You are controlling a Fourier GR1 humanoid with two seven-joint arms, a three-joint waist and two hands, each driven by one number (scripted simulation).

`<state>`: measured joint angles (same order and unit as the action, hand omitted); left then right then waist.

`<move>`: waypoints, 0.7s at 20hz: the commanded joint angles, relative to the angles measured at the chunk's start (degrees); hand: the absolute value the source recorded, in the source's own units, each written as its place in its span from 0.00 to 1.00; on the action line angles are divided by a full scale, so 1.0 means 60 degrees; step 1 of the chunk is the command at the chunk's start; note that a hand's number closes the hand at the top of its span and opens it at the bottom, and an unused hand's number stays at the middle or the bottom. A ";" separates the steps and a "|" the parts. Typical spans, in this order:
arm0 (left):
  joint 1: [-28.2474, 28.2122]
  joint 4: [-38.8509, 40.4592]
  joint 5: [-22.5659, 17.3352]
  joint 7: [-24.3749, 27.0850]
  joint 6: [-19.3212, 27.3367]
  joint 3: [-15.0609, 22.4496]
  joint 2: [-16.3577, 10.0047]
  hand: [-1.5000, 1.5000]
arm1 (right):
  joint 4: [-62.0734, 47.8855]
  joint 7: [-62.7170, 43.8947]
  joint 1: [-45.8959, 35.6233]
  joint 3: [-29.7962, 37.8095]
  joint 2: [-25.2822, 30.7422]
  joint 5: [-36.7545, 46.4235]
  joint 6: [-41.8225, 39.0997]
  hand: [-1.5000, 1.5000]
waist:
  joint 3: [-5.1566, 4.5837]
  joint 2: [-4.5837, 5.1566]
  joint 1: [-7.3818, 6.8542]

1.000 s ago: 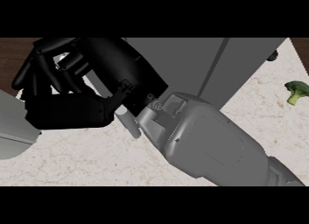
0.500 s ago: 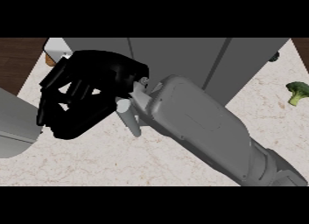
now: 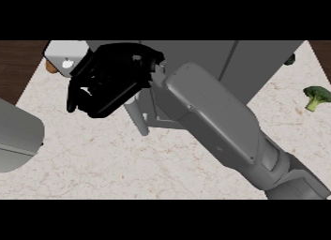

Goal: Pick up the wine, place it into the cabinet and close the cabinet

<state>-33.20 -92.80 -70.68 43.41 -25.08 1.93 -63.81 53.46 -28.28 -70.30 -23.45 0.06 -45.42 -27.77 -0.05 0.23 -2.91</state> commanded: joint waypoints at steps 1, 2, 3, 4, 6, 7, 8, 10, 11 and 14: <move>-0.0095 0.0252 -0.0383 0.0076 -0.0726 -0.0722 0.0045 0.00 | -0.0972 0.0538 0.0003 0.0535 -0.0009 -0.0038 -0.0913 1.00 | 0.0009 0.0010 0.0098; 0.0050 0.0222 0.0174 0.0044 -0.0583 -0.0436 0.0314 0.00 | -0.1229 0.0604 -0.0494 0.0255 -0.0010 -0.0530 -0.0424 1.00 | 0.0000 0.0018 0.0023; 0.0038 0.0042 -0.0042 -0.0129 -0.0317 -0.0596 0.0247 0.00 | -0.1312 0.0895 -0.0076 0.0547 -0.0009 -0.0176 -0.0767 1.00 | 0.0009 0.0019 0.0117; 0.0056 0.0450 0.0280 0.0067 -0.0944 -0.0473 0.0478 0.00 | -0.1898 0.1002 -0.0343 0.0592 -0.0010 -0.0193 -0.0941 1.00 | -0.0006 0.0060 0.0004; -0.0066 0.0137 0.0030 -0.0210 -0.0772 -0.0756 0.0377 0.00 | -0.1706 0.0735 -0.0434 0.0892 0.0052 -0.0425 -0.0753 1.00 | 0.0008 -0.0003 0.0121; 0.0537 0.0328 0.0237 -0.0333 -0.0294 -0.0524 0.0568 0.00 | -0.2191 0.0937 -0.0625 0.0974 0.0136 -0.0440 -0.0984 1.00 | -0.0004 0.0077 0.0168; -0.0147 0.0219 -0.0118 -0.0321 -0.0958 -0.0992 0.0339 0.00 | -0.1908 0.0822 -0.0590 0.0927 0.0121 -0.0420 -0.0437 1.00 | 0.0008 -0.0014 0.0089; 0.0286 0.0638 0.0216 -0.0324 -0.0875 -0.0754 0.0705 0.00 | -0.2514 0.1483 -0.0604 0.0943 0.0363 -0.0175 -0.0865 1.00 | -0.0012 0.0089 0.0080; 0.0263 0.0252 0.0301 -0.0345 -0.0623 -0.0671 0.0811 0.00 | -0.2610 0.1908 -0.0353 0.0815 0.0508 0.0141 -0.0918 1.00 | -0.0004 0.0107 0.0040; 0.0423 0.0103 0.0245 -0.0547 -0.0472 -0.0784 0.0743 0.00 | -0.2800 0.2163 -0.0601 0.1039 0.0922 0.0441 -0.0294 1.00 | -0.0009 0.0156 0.0054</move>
<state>-32.18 -92.10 -69.65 38.88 -27.13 -2.33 -60.40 43.37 -19.30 -73.48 -21.68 0.00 -44.91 -32.53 -0.90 -0.99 -3.38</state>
